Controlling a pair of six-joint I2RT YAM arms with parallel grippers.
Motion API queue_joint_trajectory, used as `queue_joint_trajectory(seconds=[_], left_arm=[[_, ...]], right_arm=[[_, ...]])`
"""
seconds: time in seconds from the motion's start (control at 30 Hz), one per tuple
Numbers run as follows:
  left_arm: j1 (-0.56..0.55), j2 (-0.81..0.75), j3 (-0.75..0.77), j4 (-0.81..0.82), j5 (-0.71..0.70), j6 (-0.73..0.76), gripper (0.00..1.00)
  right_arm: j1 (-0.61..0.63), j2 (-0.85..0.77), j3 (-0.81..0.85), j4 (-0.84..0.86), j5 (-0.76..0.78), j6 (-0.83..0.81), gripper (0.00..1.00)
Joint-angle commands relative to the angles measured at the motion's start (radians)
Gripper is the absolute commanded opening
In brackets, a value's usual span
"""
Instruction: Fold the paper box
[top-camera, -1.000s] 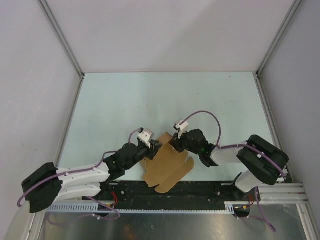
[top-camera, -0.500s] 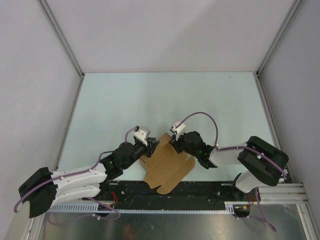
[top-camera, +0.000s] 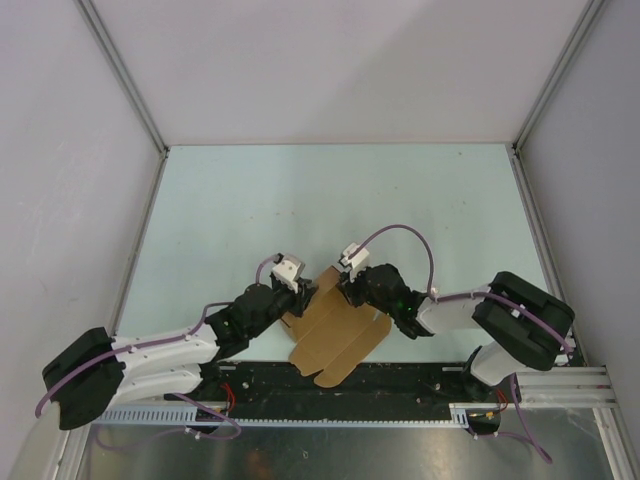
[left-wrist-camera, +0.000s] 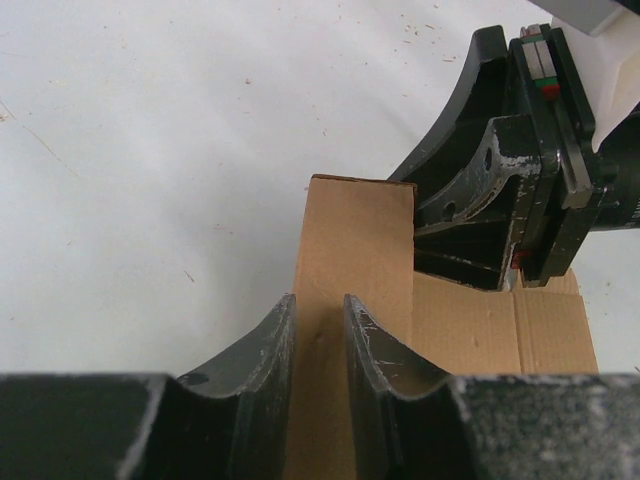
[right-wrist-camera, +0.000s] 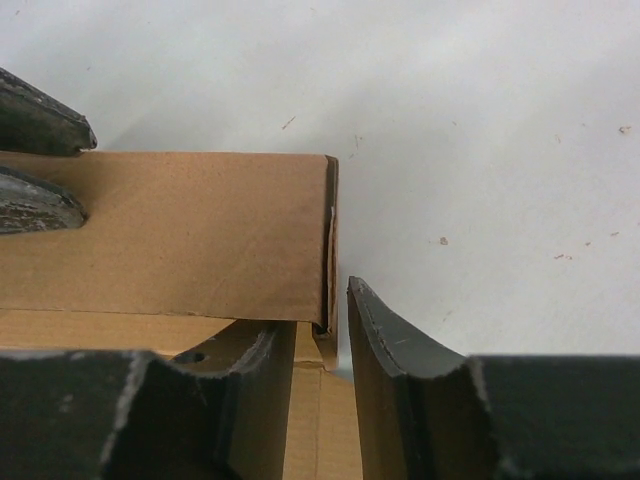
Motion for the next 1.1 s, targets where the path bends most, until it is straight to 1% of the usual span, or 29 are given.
queue_joint_trajectory(seconds=[0.0,0.13,0.27,0.43,0.6,0.67,0.77,0.9,0.93,0.97,1.03,1.07], left_arm=[[0.009,-0.023,-0.005,0.018,-0.008,-0.006,0.31],[0.01,-0.022,-0.009,0.02,-0.002,-0.008,0.31],[0.012,-0.011,-0.005,0.02,0.013,-0.009,0.31],[0.01,0.0,-0.001,0.02,0.05,-0.012,0.29],[0.01,-0.011,-0.005,0.02,0.055,-0.011,0.29],[0.01,-0.014,-0.005,0.02,0.055,-0.012,0.29],[0.01,-0.014,-0.005,0.02,0.056,-0.012,0.29],[0.01,-0.022,-0.005,0.018,0.07,-0.015,0.29],[0.01,-0.032,-0.007,0.018,0.078,-0.015,0.29],[0.01,-0.039,-0.007,0.02,0.082,-0.015,0.29],[0.01,-0.049,-0.009,0.018,0.097,-0.012,0.28],[0.01,-0.048,-0.009,0.018,0.098,-0.011,0.28]], right_arm=[[0.006,0.035,0.027,0.101,-0.013,0.004,0.32],[0.006,0.064,0.028,0.146,-0.017,0.013,0.31],[0.006,0.089,0.027,0.167,-0.008,0.022,0.25],[0.011,0.112,0.028,0.196,-0.008,0.034,0.24],[0.017,0.12,0.028,0.202,0.012,0.036,0.17],[0.018,0.121,0.028,0.206,0.02,0.038,0.12],[0.021,0.123,0.028,0.207,0.027,0.038,0.07],[0.023,0.121,0.028,0.206,0.036,0.034,0.04],[0.023,0.116,0.028,0.206,0.036,0.033,0.06],[0.024,0.115,0.028,0.204,0.035,0.031,0.14],[0.024,0.104,0.028,0.198,0.038,0.033,0.25],[0.024,0.098,0.028,0.195,0.038,0.033,0.33]])
